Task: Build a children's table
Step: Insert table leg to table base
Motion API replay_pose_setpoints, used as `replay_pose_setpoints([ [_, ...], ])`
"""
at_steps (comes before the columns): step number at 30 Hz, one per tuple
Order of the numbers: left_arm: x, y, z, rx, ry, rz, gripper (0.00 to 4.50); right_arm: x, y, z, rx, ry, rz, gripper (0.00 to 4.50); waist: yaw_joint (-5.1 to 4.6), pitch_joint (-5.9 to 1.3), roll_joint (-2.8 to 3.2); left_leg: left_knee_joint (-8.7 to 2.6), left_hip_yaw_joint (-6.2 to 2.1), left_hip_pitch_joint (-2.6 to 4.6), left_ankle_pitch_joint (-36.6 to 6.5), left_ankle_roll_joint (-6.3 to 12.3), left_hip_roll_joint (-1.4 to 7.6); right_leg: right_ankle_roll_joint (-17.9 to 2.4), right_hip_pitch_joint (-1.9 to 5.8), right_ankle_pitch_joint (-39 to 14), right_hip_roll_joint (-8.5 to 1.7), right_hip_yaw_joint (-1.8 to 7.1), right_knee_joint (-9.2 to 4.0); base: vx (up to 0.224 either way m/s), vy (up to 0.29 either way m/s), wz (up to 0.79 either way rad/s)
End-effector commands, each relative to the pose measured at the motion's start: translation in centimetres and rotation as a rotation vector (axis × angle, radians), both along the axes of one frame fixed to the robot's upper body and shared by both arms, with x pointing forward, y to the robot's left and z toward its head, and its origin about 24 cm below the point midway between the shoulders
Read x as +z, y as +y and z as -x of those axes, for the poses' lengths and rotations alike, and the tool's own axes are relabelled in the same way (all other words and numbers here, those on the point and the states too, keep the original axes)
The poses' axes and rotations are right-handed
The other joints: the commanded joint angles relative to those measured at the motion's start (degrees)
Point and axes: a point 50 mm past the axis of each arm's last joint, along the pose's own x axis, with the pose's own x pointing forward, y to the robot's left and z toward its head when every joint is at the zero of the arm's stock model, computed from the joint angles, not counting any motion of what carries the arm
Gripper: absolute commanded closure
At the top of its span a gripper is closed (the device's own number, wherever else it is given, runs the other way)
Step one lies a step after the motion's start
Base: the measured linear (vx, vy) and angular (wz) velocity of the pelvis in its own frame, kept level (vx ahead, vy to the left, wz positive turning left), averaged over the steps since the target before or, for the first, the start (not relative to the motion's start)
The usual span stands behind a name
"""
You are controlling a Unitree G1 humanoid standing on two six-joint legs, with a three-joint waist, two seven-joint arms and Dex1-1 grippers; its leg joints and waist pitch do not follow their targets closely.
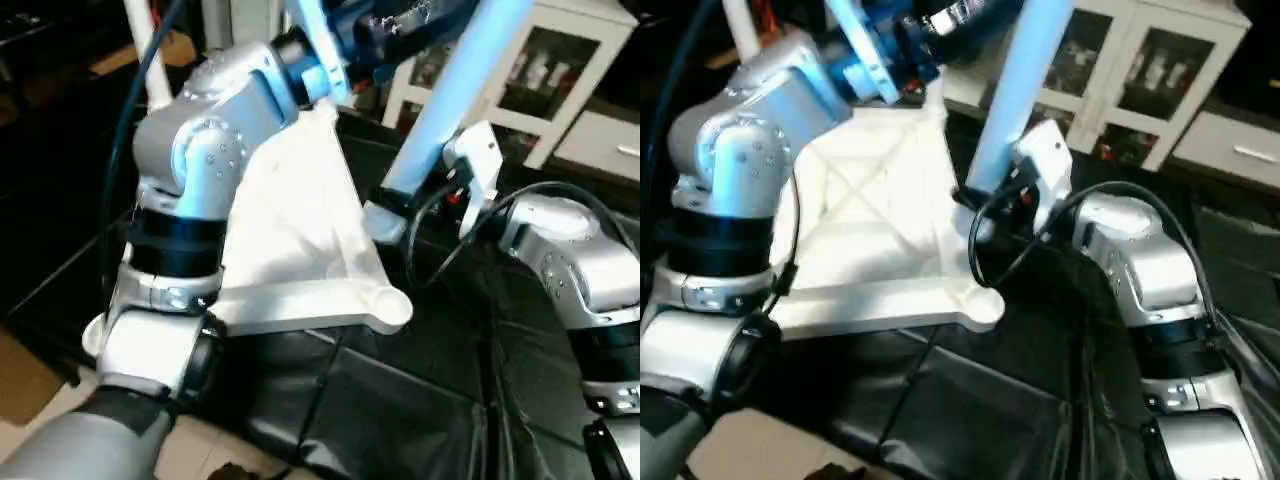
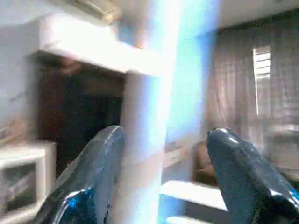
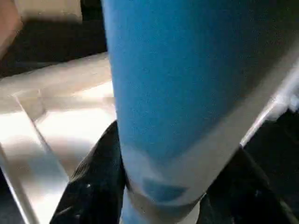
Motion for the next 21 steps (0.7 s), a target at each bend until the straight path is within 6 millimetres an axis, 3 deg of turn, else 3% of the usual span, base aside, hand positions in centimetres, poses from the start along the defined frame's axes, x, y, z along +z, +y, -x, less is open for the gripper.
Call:
replay_pose_setpoints([
  [1,-0.2,-0.7,-0.3,-0.006,-0.002,-0.024,1.28,-0.5,-0.2,0.0,-0.010,0.020,0.035,2.66,-0.55,-3.92,0.06,-3.96,-1.27,1.47,-6.5,-0.17,3.27,-15.9,2.73,-2.5,-4.54,2.82,-4.03,0.000,0.000,0.00],
  [2,-1.0,0.8,-3.1,0.218,0.039,0.017,1.28,-0.3,-0.4,-0.3,-0.044,0.000,0.026,2.66,-0.62,-3.94,0.02,-3.99,-1.40,1.26,-6.1,-0.04,3.15,-14.4,2.67,-4.0,-4.49,2.83,-4.40,0.000,0.000,0.00],
  [4,-1.6,2.2,-4.3,0.337,0.052,0.026,1.28,0.1,-0.9,-0.8,-0.114,-0.031,0.001,2.66,-0.90,-3.96,0.05,-4.17,-1.67,1.43,-8.0,-1.21,3.19,-12.2,2.79,-7.4,-4.60,2.77,-4.67,0.000,0.000,0.00],
  [6,-1.8,2.5,-4.5,0.359,0.053,0.024,1.28,0.2,-1.1,-0.9,-0.135,-0.040,-0.007,2.66,-1.11,-4.10,0.10,-4.26,-1.75,1.36,-7.5,-1.94,3.26,-11.7,2.53,-7.3,-4.69,2.72,-4.59,0.000,0.000,0.00],
  [8,-3.4,4.4,-5.1,0.457,0.052,-0.041,1.28,0.8,-2.5,-1.6,-0.267,-0.085,-0.066,2.66,-1.31,-4.18,0.15,-4.21,-1.72,1.26,-6.6,-2.05,3.24,-12.0,2.42,-5.3,-4.72,2.73,-4.37,0.000,0.000,0.00],
  [9,-5.7,5.3,-5.0,0.456,0.057,-0.151,1.11,0.9,-3.7,-1.7,-0.348,-0.098,-0.107,2.66,-1.59,-4.23,0.24,-4.25,-1.70,1.04,-5.9,-2.01,3.20,-12.1,2.48,-4.2,-4.68,2.76,-4.18,0.000,0.000,0.00],
  [10,-6.4,5.6,-4.9,0.454,0.063,-0.187,1.01,0.9,-4.0,-1.7,-0.365,-0.097,-0.117,2.66,-1.76,-4.30,0.28,-4.33,-1.73,1.03,-4.8,-1.79,3.28,-12.2,2.48,-2.9,-4.70,2.74,-3.94,0.000,0.000,0.00],
  [11,-7.8,6.0,-4.7,0.447,0.076,-0.250,0.94,0.8,-4.5,-1.6,-0.395,-0.095,-0.135,2.66,-1.83,-4.36,0.86,-4.20,-1.57,1.11,-4.4,-1.80,3.08,-12.5,2.40,-2.0,-4.41,2.74,-3.81,0.000,0.000,0.00],
  [12,-7.8,6.0,-4.7,0.447,0.076,-0.250,0.94,0.8,-4.5,-1.6,-0.395,-0.095,-0.135,2.66,-1.96,-4.53,0.85,-4.21,-1.55,1.16,-3.1,-1.54,3.20,-12.8,2.44,0.4,-4.30,2.72,-3.52,0.000,0.000,0.00],
  [13,-9.8,6.6,-4.3,0.439,0.099,-0.335,0.91,0.5,-5.2,-1.3,-0.426,-0.087,-0.150,2.66,-1.92,-4.85,0.93,-3.96,-1.43,1.12,-1.4,-1.16,2.97,-13.5,2.62,3.6,-4.14,2.69,-3.20,0.000,0.000,0.00],
  [14,-12.0,7.2,-4.0,0.464,0.137,-0.394,0.81,-0.1,-5.7,-0.9,-0.443,-0.076,-0.154,2.66,-1.84,-4.91,1.79,-4.00,-1.58,1.18,-0.2,-0.55,3.31,-13.9,2.42,6.6,-4.24,2.66,-2.97,0.000,0.000,0.00],
  [15,-13.5,7.6,-3.7,0.495,0.161,-0.415,0.81,-0.7,-5.9,-0.5,-0.447,-0.067,-0.156,2.66,-1.81,-4.70,2.10,-4.05,-1.52,1.16,-0.5,-0.44,3.36,-14.0,2.32,7.0,-4.24,2.62,-3.13,0.000,0.000,0.00],
  [16,-14.7,8.0,-3.6,0.522,0.209,-0.392,0.57,-1.1,-6.1,-0.1,-0.457,-0.066,-0.163,2.66,-1.86,-4.74,1.60,-3.98,-1.25,1.33,-1.5,0.05,3.33,-14.6,2.37,8.1,-4.08,2.70,-3.17,0.000,0.000,0.00],
  [19,-16.8,8.2,-3.2,0.555,0.249,-0.384,0.53,-1.6,-6.3,0.5,-0.471,-0.064,-0.182,2.66,-1.73,-5.44,1.84,-3.65,-1.44,0.98,1.2,1.26,3.24,-15.8,2.72,11.5,-4.18,2.64,-2.83,0.000,0.000,0.00],
  [21,-17.9,8.3,-3.1,0.568,0.256,-0.415,0.53,-1.5,-6.2,0.7,-0.475,-0.063,-0.194,2.66,-1.86,-5.16,1.64,-3.70,-1.44,0.63,0.5,2.06,3.16,-15.6,2.60,10.8,-4.12,2.59,-2.95,0.000,0.000,0.00],
])
